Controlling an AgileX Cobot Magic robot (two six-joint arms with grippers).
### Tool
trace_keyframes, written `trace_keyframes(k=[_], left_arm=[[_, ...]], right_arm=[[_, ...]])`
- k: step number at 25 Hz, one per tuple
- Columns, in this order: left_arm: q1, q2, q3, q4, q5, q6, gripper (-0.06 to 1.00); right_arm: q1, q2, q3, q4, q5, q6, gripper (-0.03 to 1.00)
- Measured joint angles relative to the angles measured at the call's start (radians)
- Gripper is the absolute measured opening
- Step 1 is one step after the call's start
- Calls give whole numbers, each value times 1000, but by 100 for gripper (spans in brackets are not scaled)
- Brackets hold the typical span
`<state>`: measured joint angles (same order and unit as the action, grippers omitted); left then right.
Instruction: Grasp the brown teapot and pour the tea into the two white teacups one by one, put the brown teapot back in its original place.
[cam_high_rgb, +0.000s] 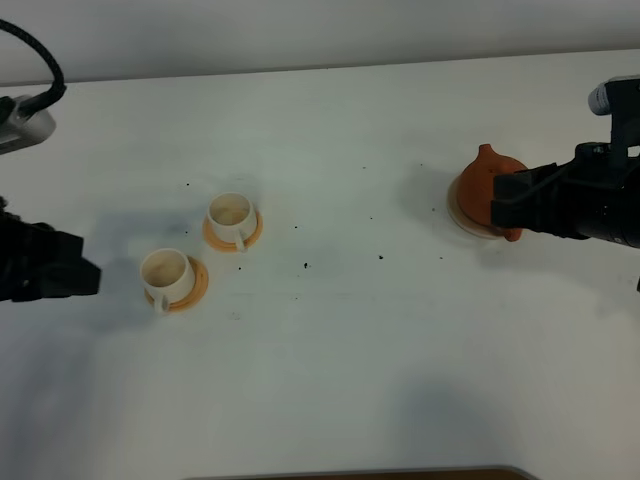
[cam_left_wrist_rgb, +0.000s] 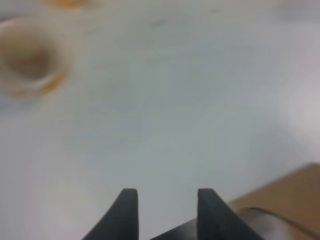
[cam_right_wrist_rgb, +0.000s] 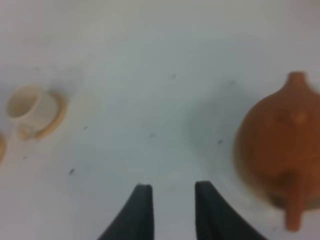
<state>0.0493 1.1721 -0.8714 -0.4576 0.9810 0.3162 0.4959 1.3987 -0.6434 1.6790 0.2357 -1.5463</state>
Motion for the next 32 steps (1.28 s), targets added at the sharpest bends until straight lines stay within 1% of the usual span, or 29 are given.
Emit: trace_keyframes(k=[3, 6, 8, 10, 12, 15, 19, 22, 27, 32], left_arm=[[0, -80, 0, 210, 10, -164, 33], [0, -152, 0, 372, 49, -305, 33], [0, -193, 1, 458, 87, -370, 33], [0, -235, 7, 510, 122, -407, 33], [0, -278, 36, 535, 136, -427, 33], [0, -357, 117, 549, 137, -440, 33], [0, -462, 232, 576, 121, -481, 33], [0, -557, 293, 599, 110, -499, 33], [0, -718, 365, 603, 60, -508, 33], [0, -850, 385, 603, 41, -501, 33]], right_arm=[[0, 0, -21, -11, -12, 0, 24], [0, 0, -37, -16, -12, 0, 24], [0, 0, -41, -19, -12, 0, 24], [0, 0, -45, -20, -13, 1, 24], [0, 0, -45, -21, -12, 1, 24], [0, 0, -45, -21, -10, 7, 24], [0, 0, -45, -21, 11, 7, 24], [0, 0, -45, -21, 24, 7, 24], [0, 0, -45, -22, 30, 7, 24], [0, 0, -45, -22, 31, 7, 24]])
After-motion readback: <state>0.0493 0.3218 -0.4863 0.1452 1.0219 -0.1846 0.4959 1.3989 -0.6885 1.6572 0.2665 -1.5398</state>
